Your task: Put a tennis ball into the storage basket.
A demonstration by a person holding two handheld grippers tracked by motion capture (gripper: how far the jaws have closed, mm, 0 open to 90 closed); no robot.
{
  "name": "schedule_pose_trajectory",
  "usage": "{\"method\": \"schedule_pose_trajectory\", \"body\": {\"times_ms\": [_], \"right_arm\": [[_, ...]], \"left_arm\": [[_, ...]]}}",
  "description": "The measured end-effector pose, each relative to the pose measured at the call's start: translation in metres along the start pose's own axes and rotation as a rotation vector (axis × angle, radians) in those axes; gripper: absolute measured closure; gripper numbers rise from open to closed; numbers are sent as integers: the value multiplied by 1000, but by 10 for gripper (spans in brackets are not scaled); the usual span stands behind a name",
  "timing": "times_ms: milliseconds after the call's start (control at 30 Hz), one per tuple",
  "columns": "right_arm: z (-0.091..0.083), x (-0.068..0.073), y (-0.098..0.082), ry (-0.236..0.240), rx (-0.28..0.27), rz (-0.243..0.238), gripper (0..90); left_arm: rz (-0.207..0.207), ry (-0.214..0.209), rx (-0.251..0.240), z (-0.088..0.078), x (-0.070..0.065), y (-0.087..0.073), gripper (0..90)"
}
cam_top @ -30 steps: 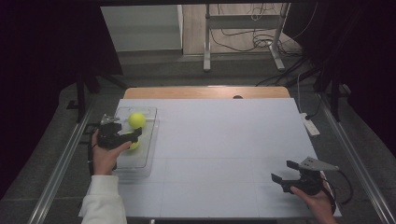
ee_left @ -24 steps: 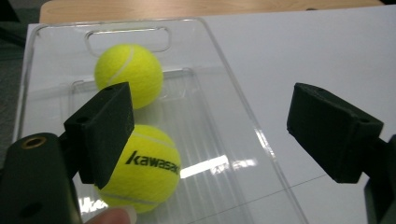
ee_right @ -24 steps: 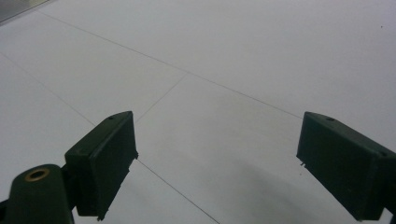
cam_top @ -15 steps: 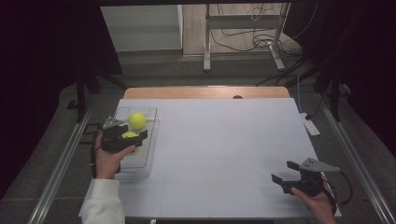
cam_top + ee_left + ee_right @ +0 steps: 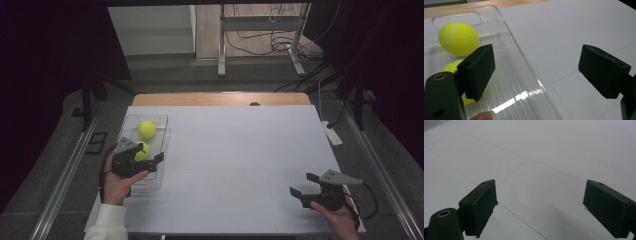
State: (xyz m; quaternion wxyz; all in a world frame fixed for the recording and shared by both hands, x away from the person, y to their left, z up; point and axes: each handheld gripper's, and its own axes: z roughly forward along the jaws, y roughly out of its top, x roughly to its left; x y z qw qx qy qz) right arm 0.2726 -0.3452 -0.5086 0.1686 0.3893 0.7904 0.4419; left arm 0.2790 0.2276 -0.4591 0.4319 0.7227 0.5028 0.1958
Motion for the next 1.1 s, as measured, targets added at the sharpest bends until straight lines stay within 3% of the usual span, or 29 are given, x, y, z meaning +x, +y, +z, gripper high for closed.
{"method": "schedule_pose_trajectory", "body": {"times_ms": [167,300,567,800,1100], "right_arm": [[0,0,0,1,1,0,120],[1,0,0,3,1,1,120],[1,-1,0,1,0,1,120],[1,0,0,3,-5,0,121],[1,-1,1,6,-9,1,122]], "left_arm": [[12,-40,-10,-3,-6,-16,147],[39,-65,13,-1,-14,-29,142],[95,-109,12,-4,-29,-38,132],[115,-113,17,-1,-34,-38,130],[100,-107,15,-2,-30,-37,130]]}}
